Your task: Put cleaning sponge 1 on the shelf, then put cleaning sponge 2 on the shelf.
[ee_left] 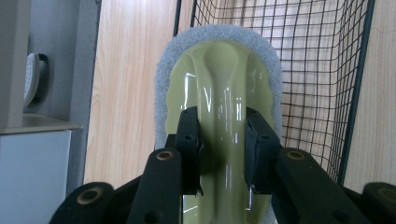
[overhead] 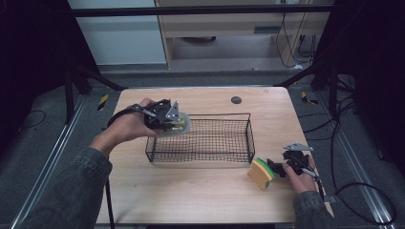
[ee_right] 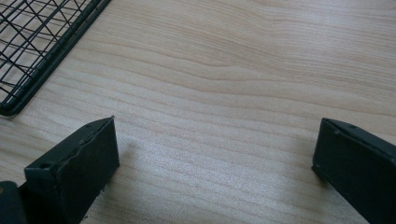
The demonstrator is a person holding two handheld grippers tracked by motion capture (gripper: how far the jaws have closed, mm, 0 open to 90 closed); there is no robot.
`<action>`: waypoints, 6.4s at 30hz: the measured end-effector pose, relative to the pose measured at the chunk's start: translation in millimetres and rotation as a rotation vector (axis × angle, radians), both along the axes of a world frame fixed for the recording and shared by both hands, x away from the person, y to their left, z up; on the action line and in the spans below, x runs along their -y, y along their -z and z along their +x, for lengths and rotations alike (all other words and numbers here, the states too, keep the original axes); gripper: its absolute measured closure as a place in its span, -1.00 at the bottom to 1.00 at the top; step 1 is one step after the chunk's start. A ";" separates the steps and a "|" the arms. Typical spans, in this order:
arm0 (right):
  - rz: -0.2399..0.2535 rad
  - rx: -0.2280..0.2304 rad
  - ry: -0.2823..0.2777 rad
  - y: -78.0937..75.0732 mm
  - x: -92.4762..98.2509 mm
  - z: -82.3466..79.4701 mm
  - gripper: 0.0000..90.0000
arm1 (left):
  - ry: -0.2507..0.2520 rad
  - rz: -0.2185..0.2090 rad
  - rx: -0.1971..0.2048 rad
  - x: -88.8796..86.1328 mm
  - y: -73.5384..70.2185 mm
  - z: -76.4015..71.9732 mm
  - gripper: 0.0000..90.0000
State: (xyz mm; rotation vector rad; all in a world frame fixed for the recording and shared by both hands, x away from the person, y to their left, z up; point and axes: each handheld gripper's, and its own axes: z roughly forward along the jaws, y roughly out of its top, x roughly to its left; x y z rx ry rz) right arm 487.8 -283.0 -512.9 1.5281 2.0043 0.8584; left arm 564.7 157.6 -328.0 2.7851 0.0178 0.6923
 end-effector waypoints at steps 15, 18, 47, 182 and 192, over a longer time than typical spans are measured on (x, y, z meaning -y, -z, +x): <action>-0.001 0.002 -0.001 0.1 0.1 0.1 -0.99 | 0.018 0.010 -0.038 -3.2 22.0 3.0 0.57; -0.001 0.003 -0.001 0.1 0.1 0.0 -0.99 | 0.016 0.014 -0.047 -4.0 25.5 3.7 0.57; 0.000 0.002 0.000 0.0 0.0 0.0 -0.99 | 0.004 0.033 -0.101 -10.9 52.0 7.9 0.57; -0.013 -0.102 -0.309 -27.2 -28.9 -82.1 -0.77 | -0.761 -0.649 -0.145 -135.7 180.0 -88.0 -1.00; -0.001 -0.091 -0.314 -39.4 -42.5 -73.5 -0.77 | -0.758 -0.656 -0.139 -136.0 180.8 -88.3 -1.00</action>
